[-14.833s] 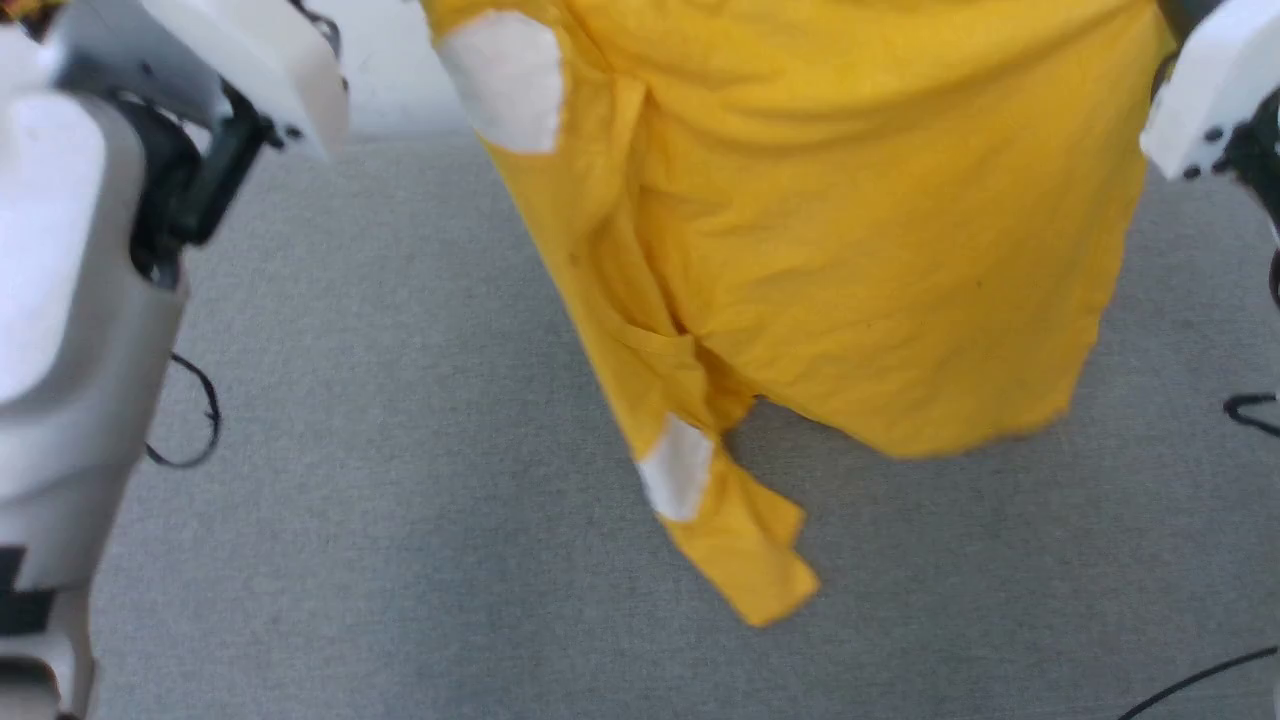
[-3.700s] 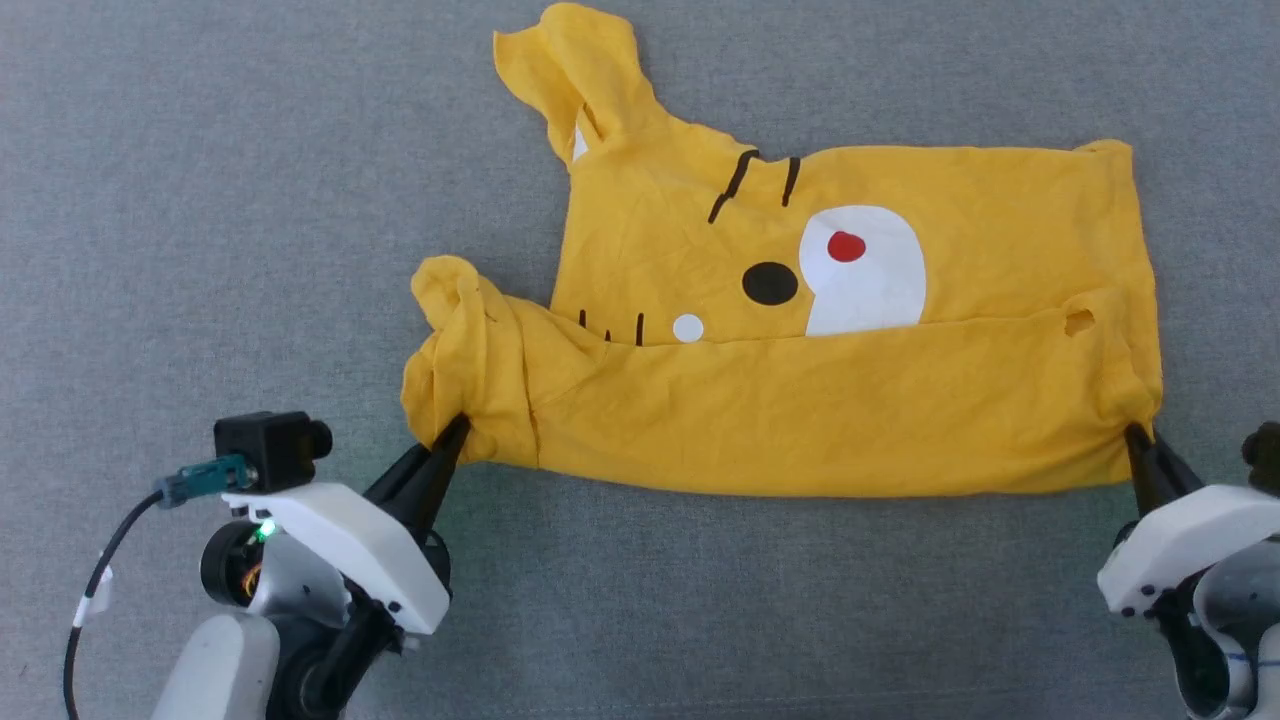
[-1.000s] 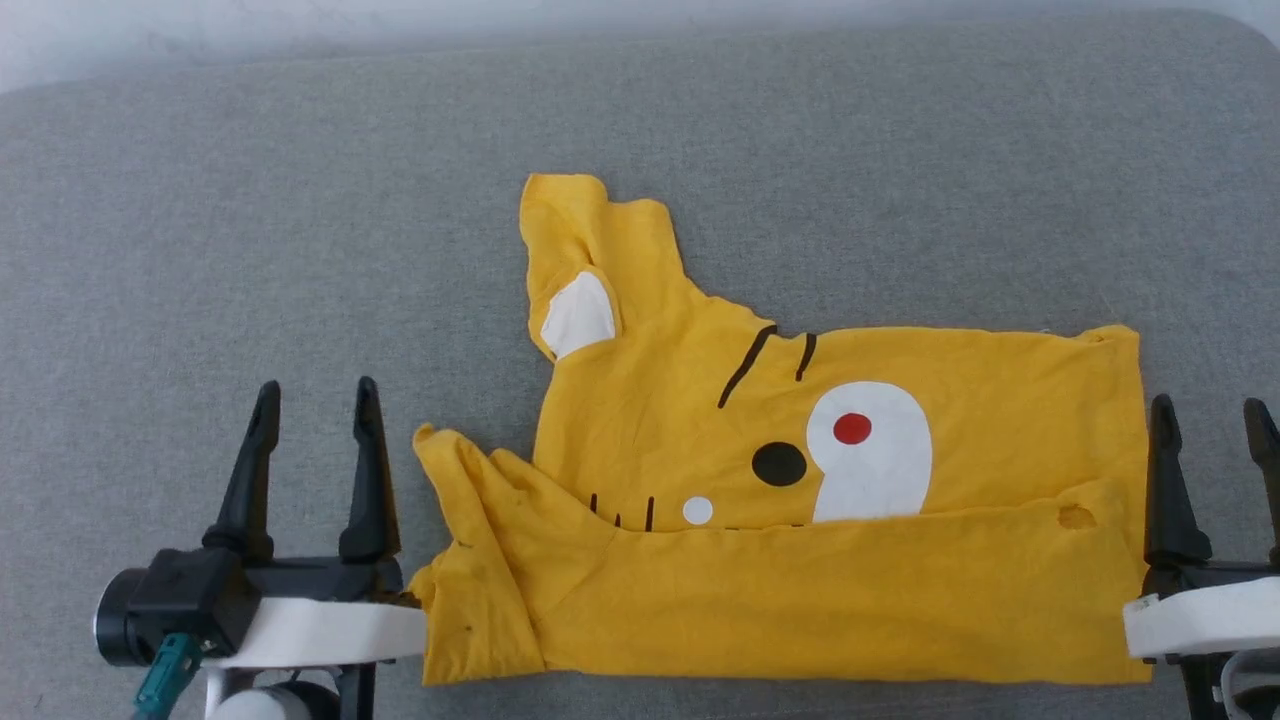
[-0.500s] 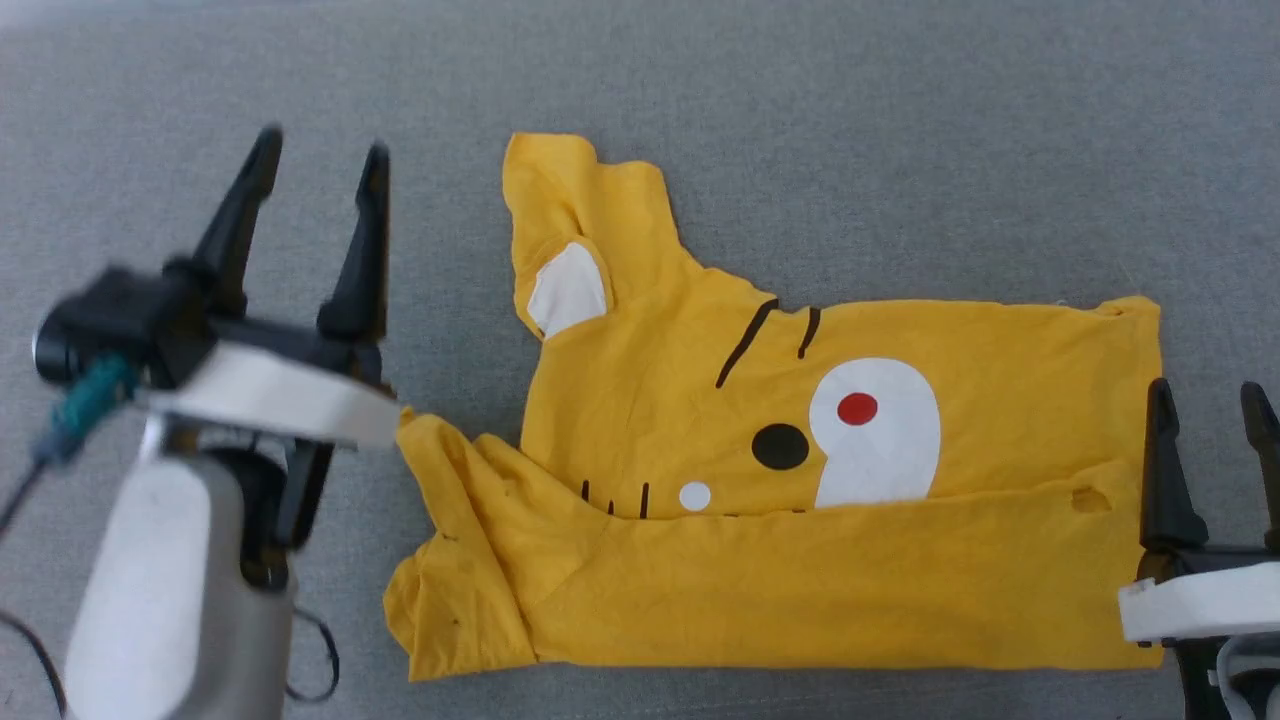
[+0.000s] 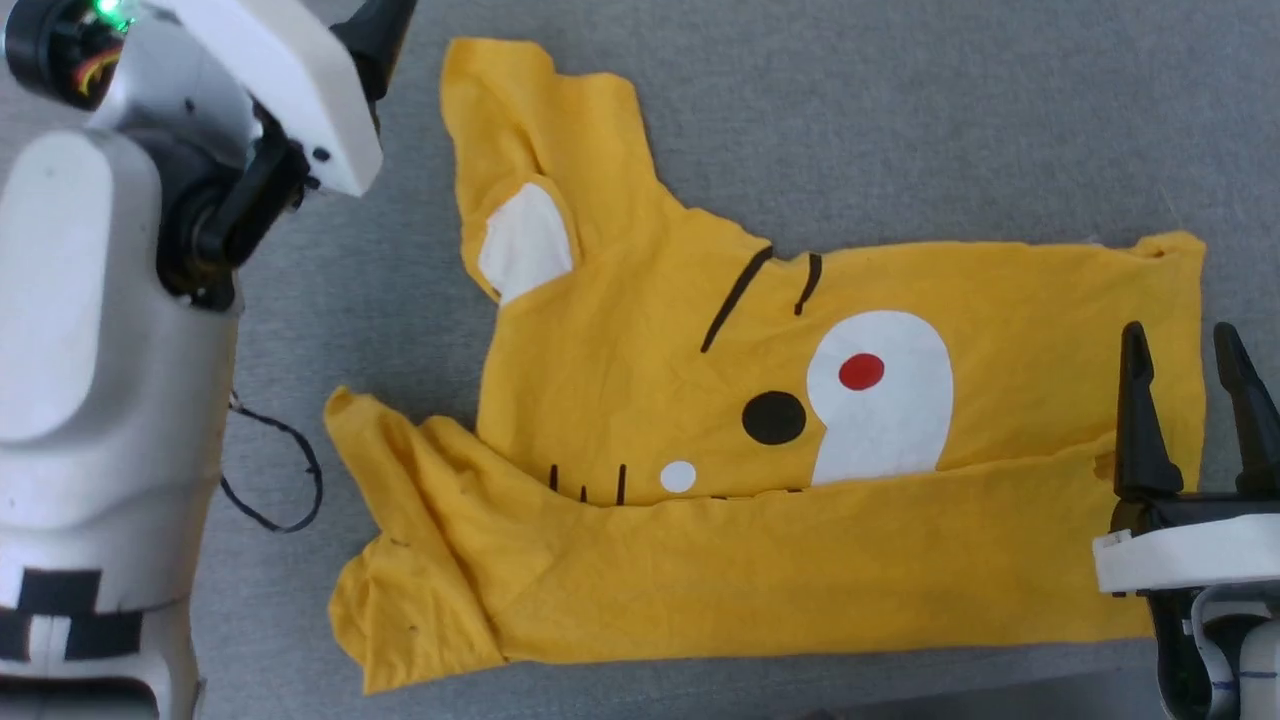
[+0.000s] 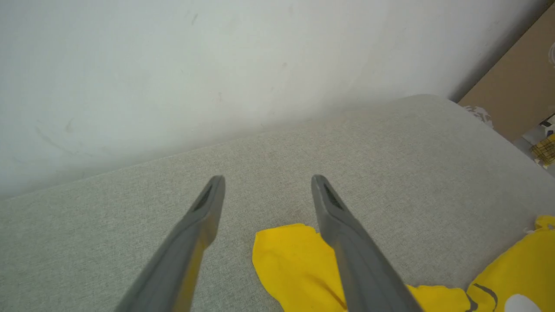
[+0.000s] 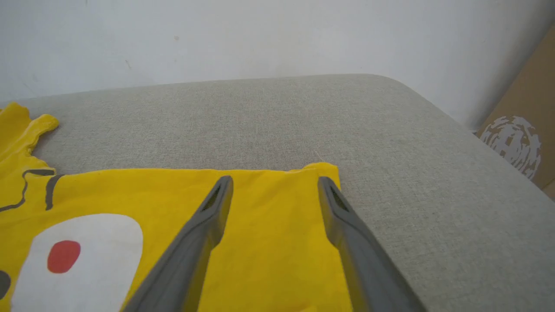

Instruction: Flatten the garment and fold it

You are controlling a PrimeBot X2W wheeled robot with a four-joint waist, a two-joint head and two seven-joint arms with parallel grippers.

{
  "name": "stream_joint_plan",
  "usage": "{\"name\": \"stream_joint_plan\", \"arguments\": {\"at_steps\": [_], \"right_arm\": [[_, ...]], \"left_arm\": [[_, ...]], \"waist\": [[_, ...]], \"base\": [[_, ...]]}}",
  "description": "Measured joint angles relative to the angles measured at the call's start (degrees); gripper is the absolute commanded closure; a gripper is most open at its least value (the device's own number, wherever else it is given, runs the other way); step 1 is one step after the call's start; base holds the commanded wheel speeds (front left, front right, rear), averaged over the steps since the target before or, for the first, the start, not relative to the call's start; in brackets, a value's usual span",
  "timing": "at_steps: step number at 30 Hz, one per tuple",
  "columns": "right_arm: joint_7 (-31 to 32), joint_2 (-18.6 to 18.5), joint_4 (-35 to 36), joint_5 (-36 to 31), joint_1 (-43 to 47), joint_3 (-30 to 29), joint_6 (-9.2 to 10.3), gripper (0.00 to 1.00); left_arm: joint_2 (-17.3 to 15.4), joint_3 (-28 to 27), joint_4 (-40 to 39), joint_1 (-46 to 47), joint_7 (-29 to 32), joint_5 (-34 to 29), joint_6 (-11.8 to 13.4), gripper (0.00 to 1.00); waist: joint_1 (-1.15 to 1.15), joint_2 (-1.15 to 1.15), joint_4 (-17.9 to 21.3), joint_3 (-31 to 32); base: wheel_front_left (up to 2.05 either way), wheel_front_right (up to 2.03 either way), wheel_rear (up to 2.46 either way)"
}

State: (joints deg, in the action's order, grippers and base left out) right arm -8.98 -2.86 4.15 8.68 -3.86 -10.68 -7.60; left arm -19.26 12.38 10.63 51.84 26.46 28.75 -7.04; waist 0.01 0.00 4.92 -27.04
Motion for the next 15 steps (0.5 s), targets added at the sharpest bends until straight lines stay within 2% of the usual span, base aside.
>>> {"name": "stream_joint_plan", "arguments": {"at_steps": [7,15], "right_arm": [[-1.2,0.0,-1.8,0.7,-0.8,0.5,0.00,0.00],[-1.9,0.0,-3.1,1.5,-2.3,1.5,0.00,0.00]], "left_arm": [[-2.2,3.0,5.5,3.2,11.4,4.1,-0.1,0.00],[-4.9,2.8,7.8,3.9,17.0,5.2,0.1,0.00]], "waist": [[0.00,0.00,2.6,-3.2],[-0.01,0.00,5.3,-6.0]], "base": [[0.00,0.00,0.00],[0.00,0.00,0.00]]}}
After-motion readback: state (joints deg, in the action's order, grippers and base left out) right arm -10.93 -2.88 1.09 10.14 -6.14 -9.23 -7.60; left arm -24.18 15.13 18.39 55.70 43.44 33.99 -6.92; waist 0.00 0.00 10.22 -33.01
